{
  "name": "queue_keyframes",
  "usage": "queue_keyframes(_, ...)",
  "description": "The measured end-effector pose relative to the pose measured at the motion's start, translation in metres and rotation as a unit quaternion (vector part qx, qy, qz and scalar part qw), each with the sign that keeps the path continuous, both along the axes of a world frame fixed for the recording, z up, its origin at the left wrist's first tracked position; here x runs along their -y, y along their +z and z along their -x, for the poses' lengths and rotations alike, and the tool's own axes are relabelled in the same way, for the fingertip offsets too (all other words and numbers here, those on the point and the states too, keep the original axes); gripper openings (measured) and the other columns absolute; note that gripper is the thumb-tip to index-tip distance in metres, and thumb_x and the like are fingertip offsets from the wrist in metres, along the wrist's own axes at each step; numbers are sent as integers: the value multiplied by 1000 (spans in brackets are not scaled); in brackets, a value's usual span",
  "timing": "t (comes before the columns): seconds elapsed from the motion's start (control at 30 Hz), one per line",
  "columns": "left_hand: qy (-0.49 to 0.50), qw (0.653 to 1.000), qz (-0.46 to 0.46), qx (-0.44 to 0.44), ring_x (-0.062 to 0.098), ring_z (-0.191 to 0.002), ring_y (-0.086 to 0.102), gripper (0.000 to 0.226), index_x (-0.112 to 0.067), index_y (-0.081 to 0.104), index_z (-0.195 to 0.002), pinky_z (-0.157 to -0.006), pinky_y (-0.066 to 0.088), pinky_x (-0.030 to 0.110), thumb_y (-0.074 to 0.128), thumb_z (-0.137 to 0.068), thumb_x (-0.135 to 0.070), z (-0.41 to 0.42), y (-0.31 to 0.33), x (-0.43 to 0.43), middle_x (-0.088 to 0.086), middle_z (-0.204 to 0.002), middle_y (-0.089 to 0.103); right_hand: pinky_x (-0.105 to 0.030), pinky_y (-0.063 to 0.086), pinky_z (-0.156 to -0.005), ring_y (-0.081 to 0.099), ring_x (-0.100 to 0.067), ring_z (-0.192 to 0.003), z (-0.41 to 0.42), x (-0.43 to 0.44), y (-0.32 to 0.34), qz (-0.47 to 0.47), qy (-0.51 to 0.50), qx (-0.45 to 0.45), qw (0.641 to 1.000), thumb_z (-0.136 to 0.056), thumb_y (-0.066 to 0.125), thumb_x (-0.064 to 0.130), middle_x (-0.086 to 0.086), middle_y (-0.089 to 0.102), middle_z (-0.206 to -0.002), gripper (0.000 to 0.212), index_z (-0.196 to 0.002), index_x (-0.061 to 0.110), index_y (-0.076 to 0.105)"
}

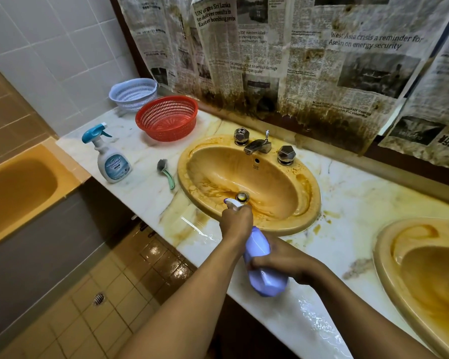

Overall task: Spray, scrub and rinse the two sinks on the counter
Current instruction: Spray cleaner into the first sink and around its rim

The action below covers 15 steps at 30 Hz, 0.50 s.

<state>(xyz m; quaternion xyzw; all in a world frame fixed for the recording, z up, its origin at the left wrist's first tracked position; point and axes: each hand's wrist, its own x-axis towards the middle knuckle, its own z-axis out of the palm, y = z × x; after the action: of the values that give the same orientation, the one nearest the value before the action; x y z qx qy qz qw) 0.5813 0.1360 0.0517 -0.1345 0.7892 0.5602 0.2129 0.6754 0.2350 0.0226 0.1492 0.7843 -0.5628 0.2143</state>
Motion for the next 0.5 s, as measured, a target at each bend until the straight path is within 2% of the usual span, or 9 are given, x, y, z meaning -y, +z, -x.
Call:
queue_keyframes(0.07, -7, 1000, -6, 4, 34, -70, 45, 45, 0, 58, -102, -65, 35, 34, 45, -72, -31, -6, 6, -4, 16, -69, 43, -38, 55, -99, 67, -7, -111, -6, -5, -1, 3, -5, 3, 1000, -60, 80, 48, 14, 72, -116, 66, -123, 39, 61)
queue_keyframes(0.1, -11, 1000, -5, 7, 31, -69, 45, 36, -5, 55, -95, -66, 36, 34, 45, -73, -31, -10, 6, -6, 8, -66, 43, -37, 55, -99, 67, -7, -111, -8, -8, 0, 3, -9, 5, 1000, -60, 80, 49, 14, 72, -115, 66, -123, 39, 62)
queue_keyframes(0.2, -14, 1000, -1, 13, 39, -79, 55, 38, -7, 56, -95, -69, 42, 37, 44, -72, -35, -20, 2, -16, 3, -72, 52, -35, 55, -97, 67, -7, -109, -18, -17, 1, 10, -5, 14, 1000, -60, 79, 46, 13, 73, -114, 64, -121, 38, 62)
queue_keyframes(0.27, -8, 1000, 11, 12, 38, -89, 61, 26, -10, 62, -95, -81, 51, 40, 49, -85, -30, -26, 0, -22, 7, -81, 62, -35, 55, -96, 68, -8, -108, -25, -24, 2, 6, 1, 18, 1000, -59, 79, 47, 14, 73, -111, 61, -117, 38, 64)
queue_keyframes(0.3, -3, 1000, 27, 11, 39, -97, 64, 26, -10, 65, -104, -86, 54, 41, 50, -91, -26, -28, 1, -25, 10, -90, 67, -34, 56, -95, 68, -9, -106, -29, -27, 4, 6, 3, 20, 1000, -59, 78, 46, 13, 74, -108, 58, -115, 37, 64)
queue_keyframes(0.33, 3, 999, 48, 11, 39, -105, 64, 37, -7, 63, -125, -89, 53, 39, 48, -94, -22, -29, 0, -27, 14, -102, 70, -33, 56, -93, 69, -10, -105, -32, -30, 6, 8, 8, 22, 1000, -59, 78, 44, 12, 74, -106, 55, -112, 36, 65)
queue_keyframes(0.4, 9, 997, 79, 11, 40, -115, 61, 61, -5, 36, -157, -89, 49, 36, 45, -98, -18, -31, -3, -32, 18, -120, 69, -35, 55, -93, 70, -13, -105, -38, -34, 8, 16, 18, 22, 999, -58, 76, 42, 8, 75, -105, 54, -110, 32, 66)
queue_keyframes(0.43, 10, 997, 80, 11, 39, -115, 61, 65, -5, 31, -159, -88, 48, 36, 45, -98, -18, -34, 0, -33, 18, -121, 69, -37, 55, -94, 70, -14, -106, -40, -35, 9, 18, 20, 20, 999, -56, 76, 43, 6, 75, -106, 56, -110, 31, 66)
queue_keyframes(0.5, 21, 997, 68, 13, 39, -108, 64, 61, -3, 46, -151, -85, 52, 39, 47, -93, -22, -38, -1, -36, 15, -108, 71, -38, 55, -96, 69, -14, -107, -42, -37, 10, 18, 24, 15, 999, -53, 75, 46, 6, 75, -108, 61, -112, 32, 65)
